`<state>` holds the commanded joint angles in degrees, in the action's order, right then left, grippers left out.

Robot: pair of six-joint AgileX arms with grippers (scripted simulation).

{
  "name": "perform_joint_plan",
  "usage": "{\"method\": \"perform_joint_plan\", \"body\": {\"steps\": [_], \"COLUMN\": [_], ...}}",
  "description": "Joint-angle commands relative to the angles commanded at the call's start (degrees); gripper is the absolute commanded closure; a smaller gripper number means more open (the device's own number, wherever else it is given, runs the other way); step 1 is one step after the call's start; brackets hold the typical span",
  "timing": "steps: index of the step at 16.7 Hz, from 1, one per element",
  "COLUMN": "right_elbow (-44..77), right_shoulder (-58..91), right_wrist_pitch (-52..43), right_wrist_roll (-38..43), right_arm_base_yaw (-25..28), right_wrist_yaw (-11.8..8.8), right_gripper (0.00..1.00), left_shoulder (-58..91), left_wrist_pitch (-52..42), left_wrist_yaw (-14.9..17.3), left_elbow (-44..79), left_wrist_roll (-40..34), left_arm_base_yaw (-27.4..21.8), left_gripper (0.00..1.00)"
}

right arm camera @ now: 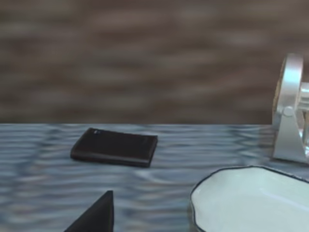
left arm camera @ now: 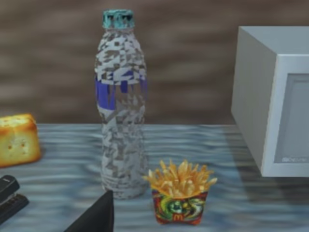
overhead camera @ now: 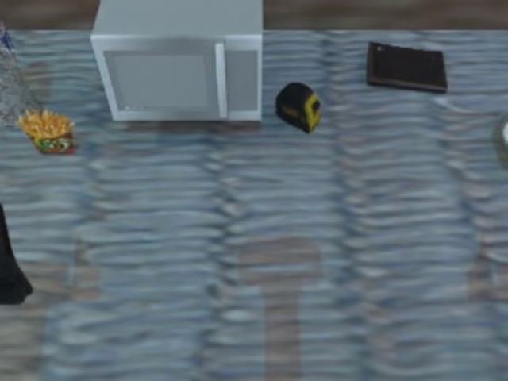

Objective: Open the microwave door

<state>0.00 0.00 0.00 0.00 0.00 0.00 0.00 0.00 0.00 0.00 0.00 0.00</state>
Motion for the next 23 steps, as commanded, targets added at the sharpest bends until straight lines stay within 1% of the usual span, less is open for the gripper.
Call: {"method": "perform_joint_plan", "body": {"steps": [4,8,12,20,23], "right_elbow": [0.0,0.0,0.0,0.0,0.0], "right_shoulder": [0.0,0.0,0.0,0.0,0.0], "right_wrist_pitch": [0.0,0.0,0.0,0.0,0.0], "right_wrist_roll": [0.0,0.0,0.0,0.0,0.0], "right_arm_base_yaw": [0.0,0.0,0.0,0.0,0.0], "right_wrist_yaw": [0.0,0.0,0.0,0.0,0.0], "right_gripper": [0.0,0.0,0.0,0.0,0.0], "left_shoulder": [1.8,12.6,32.0,79.4,93.7], "left_wrist_pitch": [-0.9,-5.6,-11.8,-22.7,-26.9], "left_wrist_yaw": [-0.5,-3.1,-7.0,-15.0,-17.6], "left_elbow": [1.7,11.2,27.2,66.4,77.5], "left_wrist_roll": [-0.4,-3.2,-8.4,-21.3,-24.9], "left_arm_base_yaw": [-0.8,-4.7,-10.9,-24.6,-28.9], "left_gripper": [0.0,0.0,0.0,0.0,0.0]}}
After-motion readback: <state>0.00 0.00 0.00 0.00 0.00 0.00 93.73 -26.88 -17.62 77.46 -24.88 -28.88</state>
